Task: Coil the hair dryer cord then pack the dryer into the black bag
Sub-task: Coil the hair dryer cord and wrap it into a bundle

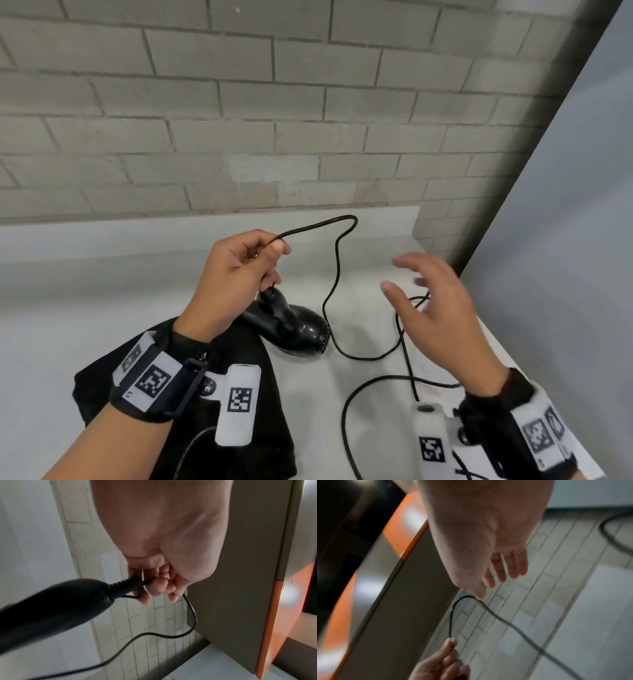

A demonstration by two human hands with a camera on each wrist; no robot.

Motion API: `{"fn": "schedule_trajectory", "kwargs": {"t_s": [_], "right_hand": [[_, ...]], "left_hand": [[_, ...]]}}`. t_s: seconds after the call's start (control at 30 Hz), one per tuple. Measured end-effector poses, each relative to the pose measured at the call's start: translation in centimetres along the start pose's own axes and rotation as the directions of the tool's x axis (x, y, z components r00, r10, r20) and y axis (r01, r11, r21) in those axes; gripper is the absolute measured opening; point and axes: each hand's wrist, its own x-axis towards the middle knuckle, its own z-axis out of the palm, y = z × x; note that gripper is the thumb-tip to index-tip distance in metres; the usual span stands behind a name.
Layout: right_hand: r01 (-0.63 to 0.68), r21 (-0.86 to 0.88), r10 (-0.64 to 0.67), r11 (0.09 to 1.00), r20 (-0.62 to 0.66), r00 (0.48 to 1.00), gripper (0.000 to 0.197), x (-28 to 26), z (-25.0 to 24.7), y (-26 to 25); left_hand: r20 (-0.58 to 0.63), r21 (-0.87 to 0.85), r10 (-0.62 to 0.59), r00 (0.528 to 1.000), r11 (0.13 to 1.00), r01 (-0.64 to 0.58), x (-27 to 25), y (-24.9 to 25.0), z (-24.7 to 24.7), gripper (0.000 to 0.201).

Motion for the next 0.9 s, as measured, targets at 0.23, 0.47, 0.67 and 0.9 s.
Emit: {"fn": "schedule_trajectory", "kwargs": {"t_s": [0.23, 0.47, 0.67, 0.9], "right_hand": [[-0.042, 0.231, -0.016, 0.972, 0.242, 0.970, 0.058, 3.9, 5.4, -3.7], [0.023, 0.429, -0.108, 0.903, 0.174, 0.979, 0.023, 6.2, 9.1, -4.5], [-0.071, 0.775, -0.219, 0.628, 0.264, 0.939, 0.006, 6.4, 10.9, -5.4], [0.164, 0.217, -0.246, 0.962, 0.441, 0.863, 0.024, 4.3, 11.6, -3.0]], "left_hand": [[0.193, -0.318, -0.173, 0.966, 0.920, 0.228, -1.0, 0.7, 0.5, 0.024], [0.415, -0.448, -0.304, 0.857, 0.752, 0.484, -1.7, 0.4, 0.1, 0.045], [0.652, -0.502, -0.144, 0.745, 0.654, 0.566, -3.1, -1.1, -0.5, 0.047], [0.469, -0.789, -0.111, 0.876, 0.393, 0.472, -3.3, -1.2, -1.5, 0.041]]}}
